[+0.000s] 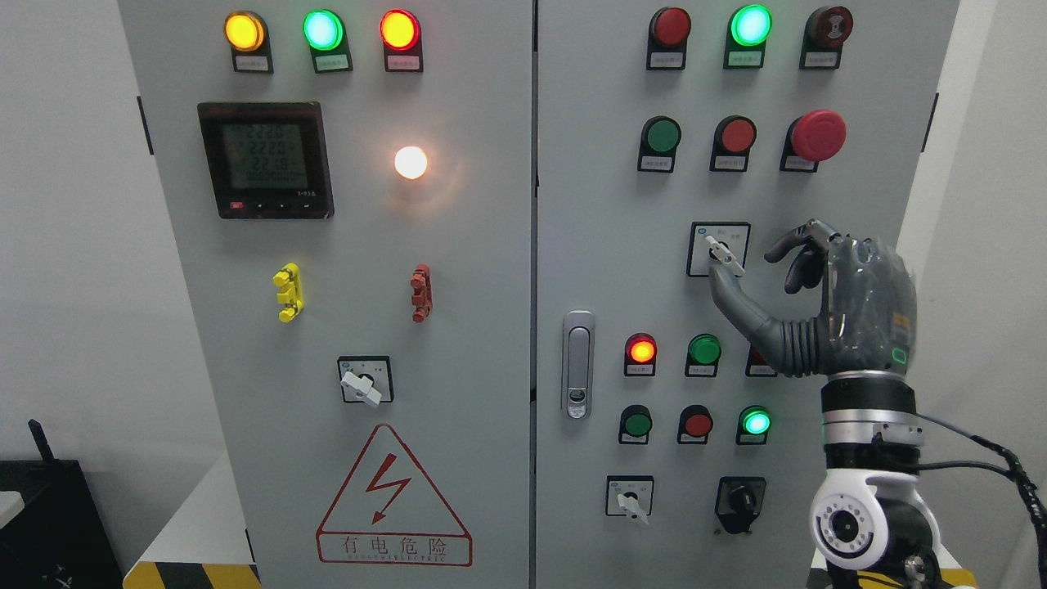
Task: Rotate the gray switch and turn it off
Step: 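Position the right hand's fingers around the rotary switch knob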
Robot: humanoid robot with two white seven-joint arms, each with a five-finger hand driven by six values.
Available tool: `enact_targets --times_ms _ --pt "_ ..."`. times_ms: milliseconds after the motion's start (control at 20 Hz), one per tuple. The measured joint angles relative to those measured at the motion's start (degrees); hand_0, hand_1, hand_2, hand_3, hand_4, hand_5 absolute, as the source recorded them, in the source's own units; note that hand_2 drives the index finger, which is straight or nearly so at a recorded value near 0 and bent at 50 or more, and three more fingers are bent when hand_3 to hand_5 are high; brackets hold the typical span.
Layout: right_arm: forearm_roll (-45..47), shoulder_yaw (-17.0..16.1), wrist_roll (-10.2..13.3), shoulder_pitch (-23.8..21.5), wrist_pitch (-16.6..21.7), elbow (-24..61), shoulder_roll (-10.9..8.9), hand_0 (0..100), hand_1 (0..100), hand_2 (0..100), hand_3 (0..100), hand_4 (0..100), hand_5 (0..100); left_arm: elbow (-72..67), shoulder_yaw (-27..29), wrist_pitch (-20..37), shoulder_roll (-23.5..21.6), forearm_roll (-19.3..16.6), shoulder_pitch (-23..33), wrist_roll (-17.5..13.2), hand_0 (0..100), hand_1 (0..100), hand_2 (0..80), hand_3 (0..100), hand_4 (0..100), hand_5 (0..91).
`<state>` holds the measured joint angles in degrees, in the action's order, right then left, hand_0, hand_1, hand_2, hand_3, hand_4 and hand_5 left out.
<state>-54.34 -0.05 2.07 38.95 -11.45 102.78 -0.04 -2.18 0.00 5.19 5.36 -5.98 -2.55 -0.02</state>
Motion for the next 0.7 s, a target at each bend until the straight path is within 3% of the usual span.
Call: enact_targets --times_ms 700 --pt "-0.9 0.0 0.3 0.5 -0.1 -0.7 1.27 0 38 61 89 87 100 0.0 0.0 0.0 0.0 0.0 0.0 0.0 12 39 0.0 0 0 0.0"
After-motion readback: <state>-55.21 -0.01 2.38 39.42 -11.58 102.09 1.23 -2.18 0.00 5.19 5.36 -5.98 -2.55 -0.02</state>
